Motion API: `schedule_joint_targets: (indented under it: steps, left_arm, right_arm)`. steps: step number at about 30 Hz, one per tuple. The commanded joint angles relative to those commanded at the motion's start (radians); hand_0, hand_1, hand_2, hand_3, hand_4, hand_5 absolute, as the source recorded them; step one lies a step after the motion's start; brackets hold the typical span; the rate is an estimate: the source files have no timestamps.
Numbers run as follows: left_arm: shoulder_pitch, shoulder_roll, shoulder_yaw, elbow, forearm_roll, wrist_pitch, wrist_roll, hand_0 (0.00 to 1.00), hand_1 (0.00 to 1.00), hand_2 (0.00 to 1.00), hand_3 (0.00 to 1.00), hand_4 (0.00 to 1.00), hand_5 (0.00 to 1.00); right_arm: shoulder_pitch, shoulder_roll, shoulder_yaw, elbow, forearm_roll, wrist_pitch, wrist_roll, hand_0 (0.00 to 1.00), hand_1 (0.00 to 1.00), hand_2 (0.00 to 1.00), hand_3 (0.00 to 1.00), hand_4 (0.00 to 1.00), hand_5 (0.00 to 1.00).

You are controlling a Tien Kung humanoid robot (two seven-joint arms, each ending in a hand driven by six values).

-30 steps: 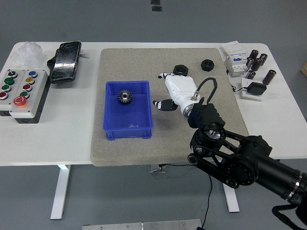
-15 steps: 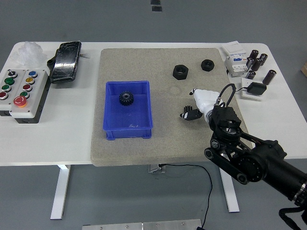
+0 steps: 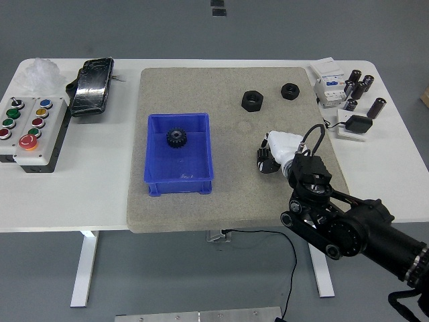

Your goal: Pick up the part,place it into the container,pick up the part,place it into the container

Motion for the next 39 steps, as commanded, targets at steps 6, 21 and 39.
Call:
schedule_joint_targets:
  steps: [6, 21, 39]
  left_arm:
    - [-0.001, 0.001, 0.007, 0.000, -0.008, 0.001, -0.010, 0.617, 0.506, 0.549, 0.639, 0.620, 0.399]
    - [-0.003, 0.005, 0.000, 0.000, 0.000, 0.000, -0.002, 0.617, 0.506, 0.549, 0.640, 0.619, 0.399]
    - [-0.003, 0.005, -0.007, 0.000, 0.009, 0.001, 0.007, 0.617, 0.505, 0.549, 0.639, 0.625, 0.418]
  right_arm:
    - [0.002, -0.004, -0.005, 0.007, -0.023, -0.018, 0.000, 0.232, 0.444, 0.352, 0.365, 0.002, 0.002]
    - [0.126, -0.002, -0.145, 0.237, -0.026, -0.104, 0.057, 0.363, 0.502, 0.420, 0.461, 0.008, 0.002]
    - [0.140, 0.075, -0.221, 0.213, -0.045, -0.087, 0.000, 0.752, 0.956, 0.990, 0.979, 0.664, 0.213]
